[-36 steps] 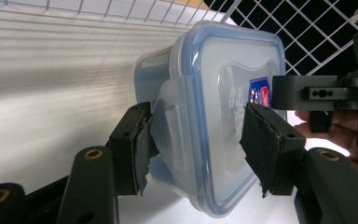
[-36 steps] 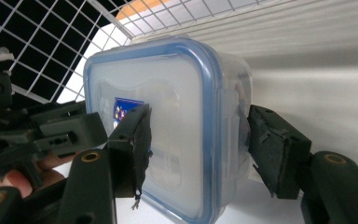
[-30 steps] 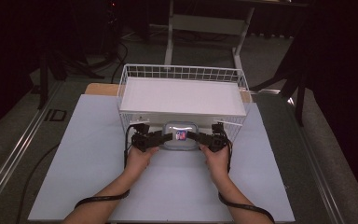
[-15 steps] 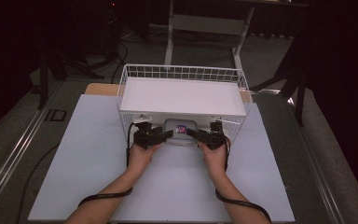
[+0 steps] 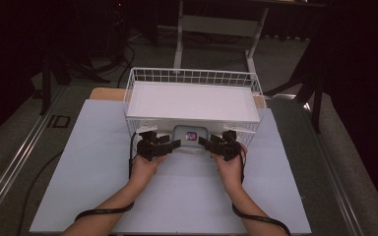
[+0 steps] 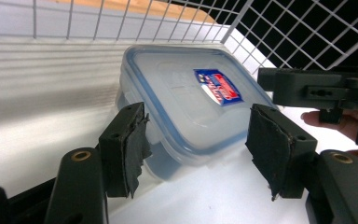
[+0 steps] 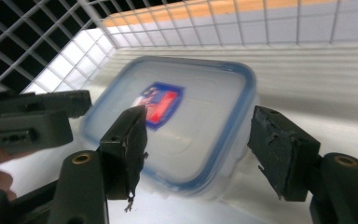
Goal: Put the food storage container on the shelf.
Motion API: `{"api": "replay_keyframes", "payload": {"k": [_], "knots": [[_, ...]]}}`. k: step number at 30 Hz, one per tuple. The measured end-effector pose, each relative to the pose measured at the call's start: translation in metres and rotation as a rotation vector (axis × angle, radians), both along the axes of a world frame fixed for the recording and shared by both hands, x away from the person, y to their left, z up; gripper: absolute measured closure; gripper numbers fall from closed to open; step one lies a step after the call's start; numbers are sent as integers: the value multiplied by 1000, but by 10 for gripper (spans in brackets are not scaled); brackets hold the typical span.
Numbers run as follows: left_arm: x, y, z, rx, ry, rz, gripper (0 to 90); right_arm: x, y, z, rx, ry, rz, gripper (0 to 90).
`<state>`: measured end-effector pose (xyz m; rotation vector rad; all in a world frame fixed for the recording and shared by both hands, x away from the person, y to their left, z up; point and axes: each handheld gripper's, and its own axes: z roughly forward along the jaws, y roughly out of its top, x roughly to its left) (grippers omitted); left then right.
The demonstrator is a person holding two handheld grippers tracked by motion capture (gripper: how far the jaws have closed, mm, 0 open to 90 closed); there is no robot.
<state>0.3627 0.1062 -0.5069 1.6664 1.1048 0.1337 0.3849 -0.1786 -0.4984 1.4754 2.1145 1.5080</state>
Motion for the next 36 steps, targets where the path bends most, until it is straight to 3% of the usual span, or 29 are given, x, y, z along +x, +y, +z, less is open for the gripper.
{"api": "replay_keyframes", "payload": {"k": [4,6,11,13,14,15,16,18,20,25,30,32,36], "knots": [[-15,8,8,15,-32,-28,386,-16,-1,6,2,-42,49,428],[-23,12,11,-12,-35,-45,386,-23,0,10,-1,-64,55,443],[-42,19,18,-19,-69,-102,303,-33,6,12,9,-70,111,498],[-54,25,23,-22,-112,-128,272,-40,11,10,15,-59,143,615],[-58,26,24,-14,-122,-133,243,-41,13,9,5,-59,153,756],[-61,26,25,-3,-129,-125,187,-43,16,8,-7,-64,184,845],[-65,27,26,20,-124,-111,130,-45,18,7,-34,-77,179,900],[-71,29,26,9,-113,-99,12,-46,22,3,-45,-66,185,899],[-78,31,25,42,-111,-74,9,-45,26,-2,-59,-44,190,900],[-90,36,15,81,-165,-52,9,-41,35,-12,-68,-20,196,899],[-91,39,5,65,-155,-45,9,-34,41,-18,-95,0,180,900],[-91,38,4,86,-168,-48,9,-28,44,-24,-105,9,163,900],[-91,38,3,80,-179,-48,9,-22,46,-26,-113,4,145,900]]}}
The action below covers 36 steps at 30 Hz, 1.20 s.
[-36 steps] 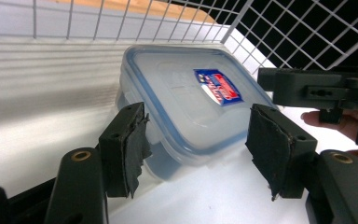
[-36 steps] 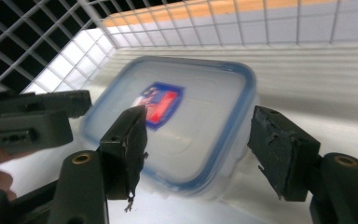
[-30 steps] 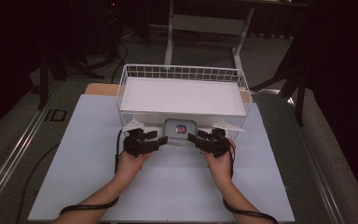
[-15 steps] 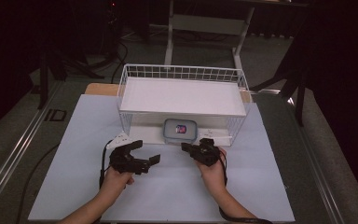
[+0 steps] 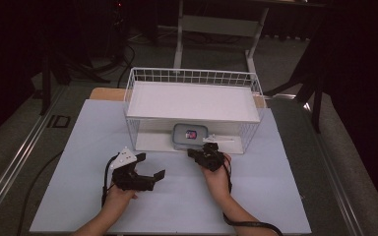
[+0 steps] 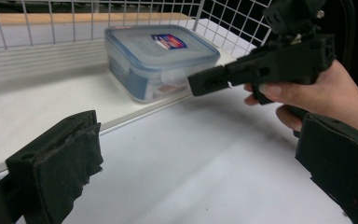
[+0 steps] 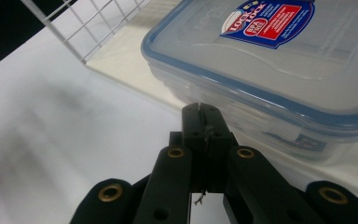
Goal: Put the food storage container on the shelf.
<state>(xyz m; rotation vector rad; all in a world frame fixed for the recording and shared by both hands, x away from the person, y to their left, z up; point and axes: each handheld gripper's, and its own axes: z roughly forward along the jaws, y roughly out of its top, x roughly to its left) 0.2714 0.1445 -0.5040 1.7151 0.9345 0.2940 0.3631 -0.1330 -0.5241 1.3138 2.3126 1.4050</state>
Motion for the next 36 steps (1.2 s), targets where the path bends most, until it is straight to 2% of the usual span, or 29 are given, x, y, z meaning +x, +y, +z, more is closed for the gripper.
{"api": "replay_keyframes", "payload": {"k": [5,13,16,21,23,25,30,36], "knots": [[1,-1,-2,3,14,-5,9,8,2,-1,18,3,-21,900],[1,-1,-2,-3,8,-7,9,19,6,-1,19,7,-40,899],[1,-2,-2,6,3,-6,9,20,5,-1,39,20,-57,899],[1,-4,-3,56,-24,2,10,17,2,0,32,4,-61,899],[1,-5,-3,50,-25,-3,10,19,-1,-2,31,6,-77,899],[0,-5,-3,44,-24,-5,9,21,-2,-4,38,28,-88,899],[1,-3,-3,19,-15,-2,10,27,1,-6,35,6,-89,899],[2,-1,-3,19,-12,3,9,34,6,-5,48,1,-89,899]]}}
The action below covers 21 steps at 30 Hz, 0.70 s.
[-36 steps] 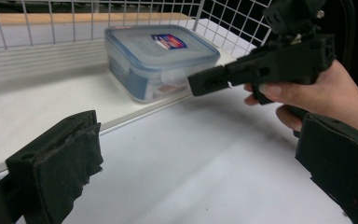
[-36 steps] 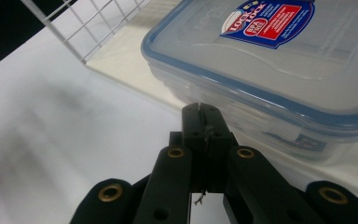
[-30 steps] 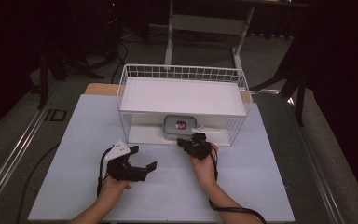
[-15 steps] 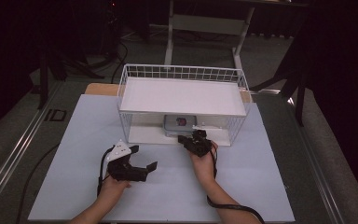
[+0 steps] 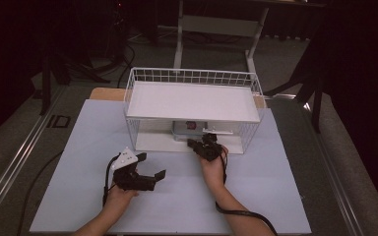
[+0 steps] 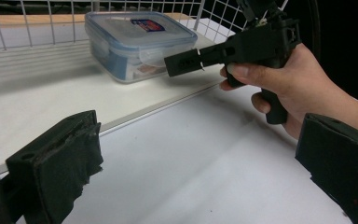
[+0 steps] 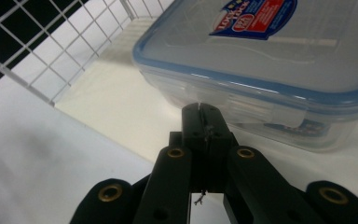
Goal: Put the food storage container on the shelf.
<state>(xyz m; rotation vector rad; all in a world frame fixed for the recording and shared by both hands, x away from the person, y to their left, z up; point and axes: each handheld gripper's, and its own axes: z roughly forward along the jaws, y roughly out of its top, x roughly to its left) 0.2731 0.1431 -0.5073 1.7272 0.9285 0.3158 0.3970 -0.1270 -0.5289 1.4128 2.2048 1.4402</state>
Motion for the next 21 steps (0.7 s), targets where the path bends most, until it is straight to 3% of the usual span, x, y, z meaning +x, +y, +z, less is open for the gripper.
{"api": "replay_keyframes", "payload": {"k": [3,6,14,15,16,21], "knots": [[-1,1,1,-9,-4,0,9,6,0,2,4,-7,-6,899],[-1,1,1,-10,-2,-2,9,8,1,5,30,39,-24,899],[0,0,1,-15,4,-1,9,12,0,11,28,31,-32,891],[0,0,1,-14,6,-1,9,10,0,13,37,66,-55,890],[0,0,1,-16,6,-2,10,12,-1,11,41,32,-32,889],[0,0,1,-14,4,-3,10,4,0,9,32,25,-15,847]]}}
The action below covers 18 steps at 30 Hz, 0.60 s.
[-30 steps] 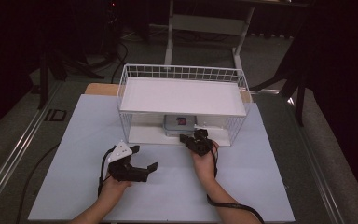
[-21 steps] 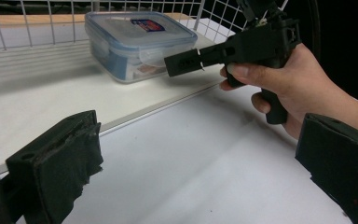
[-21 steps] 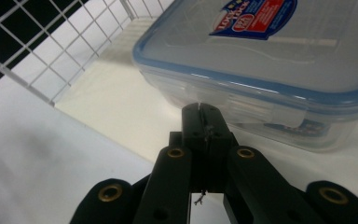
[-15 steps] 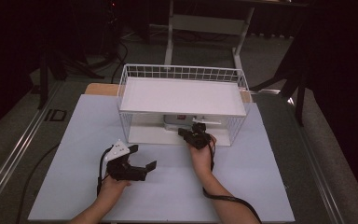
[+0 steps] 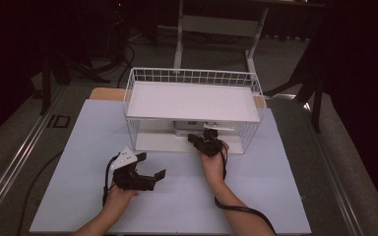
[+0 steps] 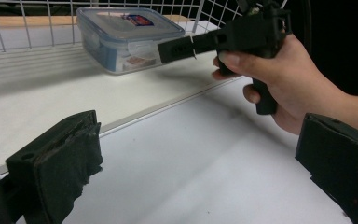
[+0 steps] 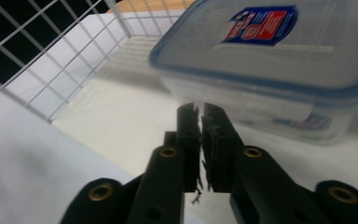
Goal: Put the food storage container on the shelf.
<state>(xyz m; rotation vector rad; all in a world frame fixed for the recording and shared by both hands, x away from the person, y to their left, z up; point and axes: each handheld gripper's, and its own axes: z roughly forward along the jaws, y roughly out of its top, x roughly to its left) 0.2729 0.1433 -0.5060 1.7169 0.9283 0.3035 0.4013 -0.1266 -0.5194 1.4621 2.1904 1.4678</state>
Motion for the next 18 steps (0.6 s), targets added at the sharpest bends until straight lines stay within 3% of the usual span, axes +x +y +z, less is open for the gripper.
{"api": "replay_keyframes", "payload": {"k": [4,5,8,11,14,15,17,18], "knots": [[0,0,-1,-4,2,-6,10,-11,0,0,-17,-9,4,778],[0,-1,0,-1,1,-10,9,-10,-2,-1,-45,-85,20,754],[-1,-3,0,1,-6,-20,9,-19,-2,1,-49,-84,42,672],[-1,-4,0,-8,-1,-44,9,-26,-3,3,-51,-107,71,529],[-2,-4,0,-51,14,-74,9,-34,-5,6,-43,-124,92,387],[-2,-4,0,-51,14,-74,9,-34,-5,6,-43,-124,92,387],[-3,-6,3,-30,-14,-86,9,-42,-8,13,-35,-149,105,222],[-3,-6,5,-34,-22,-89,9,-44,-10,15,-21,-154,111,190]]}}
